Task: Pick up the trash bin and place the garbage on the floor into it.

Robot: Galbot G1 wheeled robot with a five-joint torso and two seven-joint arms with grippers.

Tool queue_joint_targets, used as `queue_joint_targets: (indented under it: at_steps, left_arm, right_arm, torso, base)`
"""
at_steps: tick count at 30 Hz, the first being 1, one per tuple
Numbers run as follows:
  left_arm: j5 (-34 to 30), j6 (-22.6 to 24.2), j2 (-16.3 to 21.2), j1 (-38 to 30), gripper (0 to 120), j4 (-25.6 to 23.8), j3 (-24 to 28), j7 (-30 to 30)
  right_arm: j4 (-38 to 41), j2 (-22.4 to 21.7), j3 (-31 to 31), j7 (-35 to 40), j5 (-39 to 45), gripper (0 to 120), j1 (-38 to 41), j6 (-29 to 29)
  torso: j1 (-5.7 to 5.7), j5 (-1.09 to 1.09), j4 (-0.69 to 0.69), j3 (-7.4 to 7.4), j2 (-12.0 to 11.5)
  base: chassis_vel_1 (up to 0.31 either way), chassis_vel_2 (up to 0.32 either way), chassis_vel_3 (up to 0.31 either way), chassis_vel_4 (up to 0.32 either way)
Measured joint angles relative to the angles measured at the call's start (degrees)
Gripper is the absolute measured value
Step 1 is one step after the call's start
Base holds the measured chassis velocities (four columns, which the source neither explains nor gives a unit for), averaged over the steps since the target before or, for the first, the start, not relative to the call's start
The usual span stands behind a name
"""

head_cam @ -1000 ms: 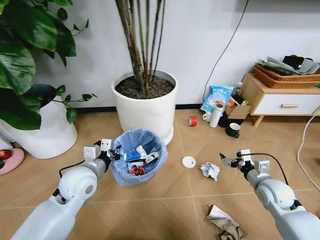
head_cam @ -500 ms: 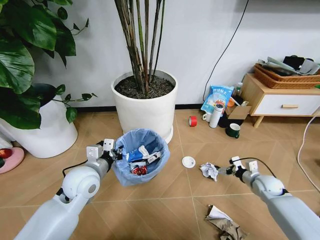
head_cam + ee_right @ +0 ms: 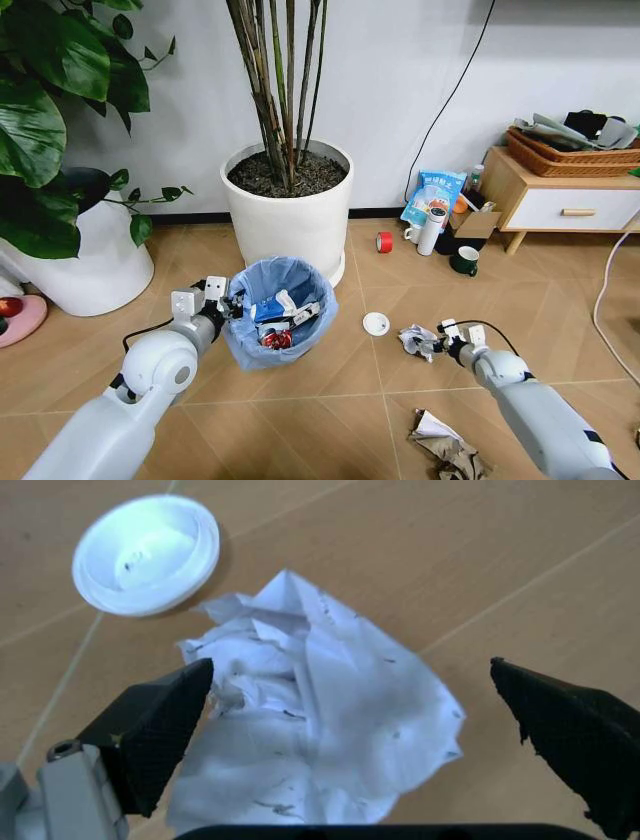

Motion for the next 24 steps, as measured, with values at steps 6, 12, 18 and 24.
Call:
queue_joint_targets:
  at_steps: [6, 12, 18, 24]
  left_arm:
    - [-0.1, 0.0, 0.3, -0.4, 0, 0.4, 0.1, 0.4]
    - [0.0, -0.1, 0.0, -0.7, 0, 0.8, 0.3, 0.5]
    - [0.0, -0.1, 0.1, -0.9, 0, 0.8, 0.5, 0.5]
    - [-0.1, -0.1, 0.3, -0.8, 0, 0.7, 0.4, 0.4]
  right_arm:
    - [-4.5, 2.4, 0.4, -0.5, -2.0, 90, 1.4, 1.4]
    - [-5.6, 3.5, 0.6, -0.1, -2.5, 71, 1.6, 1.8]
    - [-6.4, 4.2, 0.7, 1.5, -2.7, 47, 2.0, 1.8]
    - [-6.1, 4.5, 1.0, 2.7, -2.6, 30, 1.6, 1.7]
  torso:
    - [0.00, -0.01, -0.01, 0.00, 0.0]
    - [0.00, -0.03, -0.01, 0.00, 0.0]
    - [0.00, -0.01, -0.01, 0.00, 0.0]
    - [0.00, -0.01, -0.01, 0.00, 0.0]
  base:
    - [0.000, 0.000, 0.000, 0.000]
    - [0.000, 0.000, 0.000, 0.000]
    - [0.000, 0.000, 0.000, 0.000]
    - [0.000, 0.000, 0.000, 0.000]
